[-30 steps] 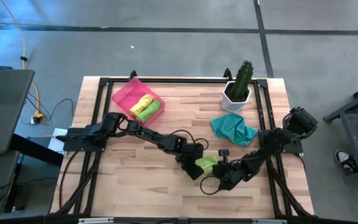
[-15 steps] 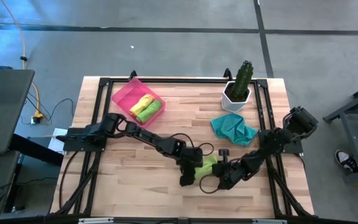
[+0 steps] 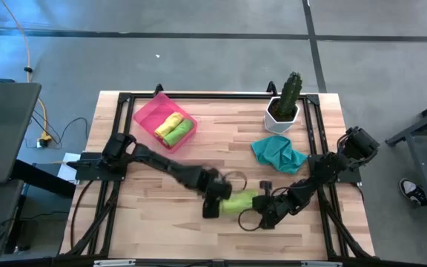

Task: Roll microfiber towels into tight, uniform cylinder then place into a basket
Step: Roll the light green microfiber cloth

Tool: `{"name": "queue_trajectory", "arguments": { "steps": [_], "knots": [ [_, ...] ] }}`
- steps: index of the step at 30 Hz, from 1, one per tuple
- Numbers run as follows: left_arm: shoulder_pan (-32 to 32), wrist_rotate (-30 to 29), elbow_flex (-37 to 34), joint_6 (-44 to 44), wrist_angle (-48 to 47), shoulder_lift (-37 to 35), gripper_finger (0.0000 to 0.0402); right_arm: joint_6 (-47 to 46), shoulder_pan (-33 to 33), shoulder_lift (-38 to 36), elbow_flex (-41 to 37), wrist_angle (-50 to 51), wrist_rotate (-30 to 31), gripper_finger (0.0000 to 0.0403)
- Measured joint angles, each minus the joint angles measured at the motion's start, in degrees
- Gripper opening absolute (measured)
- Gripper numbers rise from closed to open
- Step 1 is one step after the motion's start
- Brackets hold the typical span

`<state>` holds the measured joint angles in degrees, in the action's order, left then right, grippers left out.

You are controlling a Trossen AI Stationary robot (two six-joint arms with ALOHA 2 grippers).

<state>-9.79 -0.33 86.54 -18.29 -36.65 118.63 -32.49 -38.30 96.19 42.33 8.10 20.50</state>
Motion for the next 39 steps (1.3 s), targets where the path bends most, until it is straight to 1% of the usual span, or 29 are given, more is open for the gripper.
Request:
{"name": "queue_trajectory", "arguments": {
  "steps": [2,4,6,8,10,13,15,17,21,24,26,31,39],
  "knots": [
    [-3.02,0.25,0.0,-0.36,-2.22,0.34,0.0158,7.55,-0.02,0.49,0.0,-3.46,-1.47,0.0001],
    [-6.24,-0.63,-0.07,0.61,-2.21,0.44,0.0158,15.9,0.2,1.05,-0.03,-6.83,-1.92,0.0001],
    [-9.27,-2.77,-0.02,3.01,-0.15,0.3,0.0158,23.27,1.17,1.48,-0.04,-10.95,-3.0,0.0001],
    [-12.01,-6.2,-0.04,4.81,1.12,-0.31,0.0158,26.8,3.3,1.91,-0.02,-14.1,-5.91,0.0001],
    [-14.14,-10.89,0.14,5.37,3.74,-0.53,0.0158,25.15,6.04,2.61,-0.02,-16.7,-11.32,0.0001],
    [-16.76,-18.18,0.04,3.74,3.58,-0.78,0.0158,18.32,9.55,3.71,0.02,-18.64,-19.55,0.0001],
    [-17.77,-21.69,0.04,1.27,3.66,-0.86,0.0158,14.08,10.97,4.42,0.07,-19.47,-23.5,0.0],
    [-18.51,-23.67,0.04,-1.64,3.89,-0.88,0.0158,10.31,12.2,4.85,0.15,-19.9,-27.19,0.0],
    [-18.51,-23.88,0.04,-6.32,5.43,-0.88,0.0158,4.15,13.88,5.17,0.2,-20.09,-32.94,0.0],
    [-17.96,-23.87,0.04,-6.97,9.35,-0.87,0.0158,0.59,14.61,5.17,0.2,-19.89,-36.67,0.0],
    [-17.29,-22.61,0.11,-7.01,12.11,-0.36,0.0158,-1.56,14.91,5.17,0.2,-19.56,-38.67,0.0],
    [-15.52,-15.72,0.02,-9.32,12.71,0.84,0.0164,-6.41,15.21,5.17,0.24,-18.35,-41.59,0.0],
    [-14.53,-13.33,0.04,-10.08,16.38,3.2,0.0183,-9.09,15.33,5.1,0.31,-16.59,-42.47,0.0]
  ]
}}
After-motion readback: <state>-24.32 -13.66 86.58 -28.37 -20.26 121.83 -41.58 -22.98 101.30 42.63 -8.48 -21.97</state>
